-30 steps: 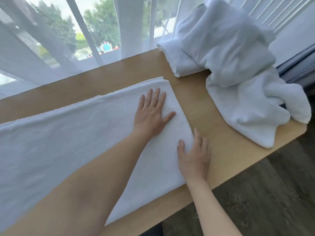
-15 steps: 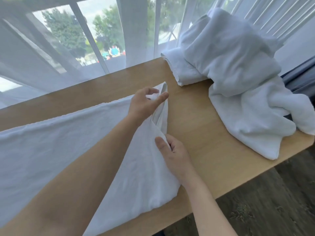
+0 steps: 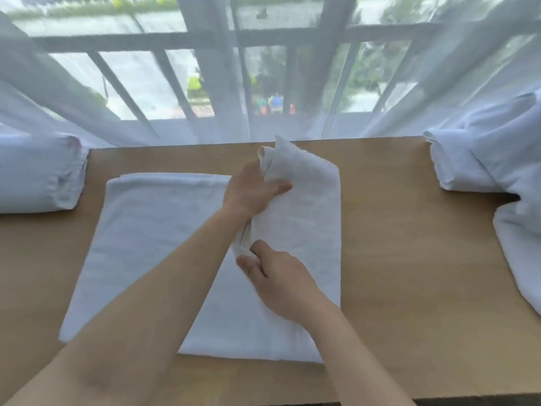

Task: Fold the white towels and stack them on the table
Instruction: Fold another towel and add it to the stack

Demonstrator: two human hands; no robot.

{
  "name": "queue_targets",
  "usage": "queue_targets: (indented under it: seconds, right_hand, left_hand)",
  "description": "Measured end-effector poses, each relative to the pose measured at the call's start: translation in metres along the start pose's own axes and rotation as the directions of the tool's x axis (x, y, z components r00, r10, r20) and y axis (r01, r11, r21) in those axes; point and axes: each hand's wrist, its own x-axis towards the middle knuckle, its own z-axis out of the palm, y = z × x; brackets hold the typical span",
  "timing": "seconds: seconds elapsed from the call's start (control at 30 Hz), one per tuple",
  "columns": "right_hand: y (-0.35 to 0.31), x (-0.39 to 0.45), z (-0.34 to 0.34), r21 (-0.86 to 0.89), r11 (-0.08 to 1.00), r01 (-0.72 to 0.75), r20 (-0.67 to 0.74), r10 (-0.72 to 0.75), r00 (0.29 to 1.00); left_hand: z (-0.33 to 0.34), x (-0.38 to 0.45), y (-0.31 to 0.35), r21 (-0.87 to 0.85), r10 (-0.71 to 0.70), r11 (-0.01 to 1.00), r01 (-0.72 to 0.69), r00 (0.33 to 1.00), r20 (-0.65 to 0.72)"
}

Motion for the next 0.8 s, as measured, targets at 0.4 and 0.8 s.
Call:
queue_targets:
  seconds: [0.4, 0.8]
  right_hand:
    - [-0.175, 0.072, 0.159, -0.008, 0.999, -0.046, -0.071, 0.045, 0.996]
    - [-0.158, 0.104, 0.254, 0.494, 0.822, -0.283, -0.012, 0.331, 0.943]
  left_hand:
    - [-0.196, -0.027, -0.161, -0.512, -0.161, 0.855, 0.082, 0.98, -0.113]
    - [-0.197, -0.044, -0.29, -0.444, -0.284, 0.875, 0.193, 0.947, -0.148]
